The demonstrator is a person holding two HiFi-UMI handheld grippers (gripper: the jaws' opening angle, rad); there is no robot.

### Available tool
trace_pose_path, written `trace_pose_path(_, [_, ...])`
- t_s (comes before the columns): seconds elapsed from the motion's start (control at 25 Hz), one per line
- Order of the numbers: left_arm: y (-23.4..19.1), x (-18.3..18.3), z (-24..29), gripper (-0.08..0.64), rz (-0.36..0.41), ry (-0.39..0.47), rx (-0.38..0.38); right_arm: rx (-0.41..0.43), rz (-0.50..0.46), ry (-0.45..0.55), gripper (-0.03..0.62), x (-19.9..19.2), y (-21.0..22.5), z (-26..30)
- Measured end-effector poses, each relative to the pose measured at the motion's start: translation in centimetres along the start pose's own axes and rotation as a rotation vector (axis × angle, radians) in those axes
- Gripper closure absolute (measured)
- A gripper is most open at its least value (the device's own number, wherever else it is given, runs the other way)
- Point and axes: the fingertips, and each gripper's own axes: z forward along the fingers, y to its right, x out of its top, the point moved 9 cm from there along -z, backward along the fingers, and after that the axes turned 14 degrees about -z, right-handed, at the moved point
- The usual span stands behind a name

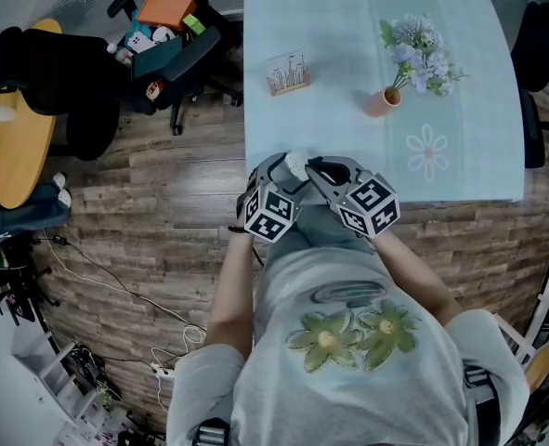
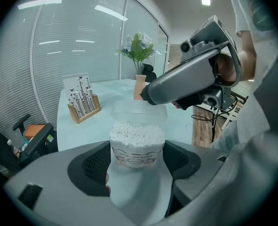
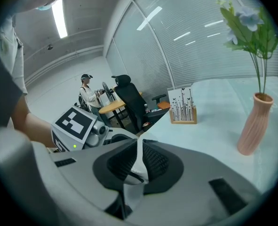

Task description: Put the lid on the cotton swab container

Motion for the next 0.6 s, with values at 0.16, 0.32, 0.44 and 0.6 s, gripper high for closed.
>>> trace_pose_path(0.16, [-0.07, -0.08, -0.04, 0.213, 0.000, 0.000, -0.001, -0.015, -0.025, -0.011, 0.555, 0.03, -0.44, 0.22])
trace_pose_path(0.32, [-0.12, -0.06, 0.03, 0.213, 0.000, 0.001, -0.004, -0.016, -0.035, -0.020, 0.555, 0.03, -0.66, 0.47])
trace_pose_path(0.44, [-0.09, -0.02, 0.00, 0.213, 0.001, 0.002, -0.006, -0.016, -0.042, -0.024, 0.555, 0.05, -0.86, 0.58])
trace_pose_path(0.6, [-0.09, 0.02, 0.03, 0.213, 0.001, 0.002, -0.006, -0.023, -0.057, -0.048, 0.555, -0.03, -1.10, 0.89])
